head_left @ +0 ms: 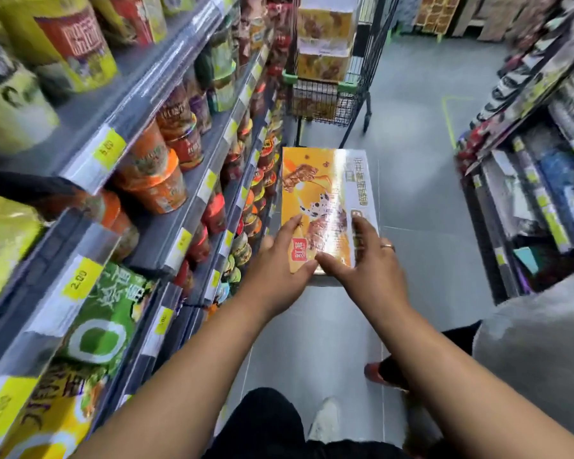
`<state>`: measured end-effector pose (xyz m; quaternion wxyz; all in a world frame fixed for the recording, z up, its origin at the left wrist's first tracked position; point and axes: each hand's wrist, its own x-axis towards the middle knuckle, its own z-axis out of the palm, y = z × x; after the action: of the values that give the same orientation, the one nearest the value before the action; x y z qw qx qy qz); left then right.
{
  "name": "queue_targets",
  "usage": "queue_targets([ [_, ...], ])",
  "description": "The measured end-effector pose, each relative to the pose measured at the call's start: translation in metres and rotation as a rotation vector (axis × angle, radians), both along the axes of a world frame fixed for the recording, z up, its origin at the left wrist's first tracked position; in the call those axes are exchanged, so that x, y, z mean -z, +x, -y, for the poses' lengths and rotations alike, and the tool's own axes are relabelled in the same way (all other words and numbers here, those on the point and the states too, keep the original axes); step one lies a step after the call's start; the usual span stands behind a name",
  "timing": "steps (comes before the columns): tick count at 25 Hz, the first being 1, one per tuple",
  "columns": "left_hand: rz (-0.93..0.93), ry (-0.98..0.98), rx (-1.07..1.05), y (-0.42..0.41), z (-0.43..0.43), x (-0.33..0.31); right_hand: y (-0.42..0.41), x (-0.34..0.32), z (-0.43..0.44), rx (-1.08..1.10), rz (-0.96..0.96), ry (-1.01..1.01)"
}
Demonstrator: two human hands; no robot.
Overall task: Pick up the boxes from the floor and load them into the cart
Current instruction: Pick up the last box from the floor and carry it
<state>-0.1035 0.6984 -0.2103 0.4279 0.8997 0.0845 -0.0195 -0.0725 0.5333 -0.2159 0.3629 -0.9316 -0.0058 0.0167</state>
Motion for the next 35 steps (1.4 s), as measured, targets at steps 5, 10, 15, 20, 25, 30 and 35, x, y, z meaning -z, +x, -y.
queue_targets([
  [5, -0.022, -0.017, 0.057, 0.116, -0.013, 0.001, 0.110, 0.006, -0.011, 0.043, -0.014, 0.001],
  [10, -0.001, -0.050, 0.116, 0.241, -0.028, 0.002, 0.225, 0.011, -0.026, 0.113, 0.011, -0.004],
  [15, -0.015, -0.041, 0.186, 0.355, -0.039, -0.007, 0.330, 0.011, -0.036, 0.190, 0.019, 0.007],
  [20, -0.006, -0.034, 0.187, 0.468, -0.034, -0.006, 0.443, 0.011, -0.031, 0.188, 0.041, -0.007],
  [25, 0.021, -0.045, 0.115, 0.594, -0.016, -0.011, 0.583, -0.002, -0.012, 0.110, 0.030, 0.003],
  [30, 0.056, -0.050, 0.028, 0.702, -0.004, -0.026, 0.707, -0.020, 0.000, 0.031, 0.060, -0.032],
  [35, 0.065, -0.047, 0.021, 0.806, -0.015, -0.038, 0.814, -0.032, -0.013, 0.001, 0.074, -0.043],
])
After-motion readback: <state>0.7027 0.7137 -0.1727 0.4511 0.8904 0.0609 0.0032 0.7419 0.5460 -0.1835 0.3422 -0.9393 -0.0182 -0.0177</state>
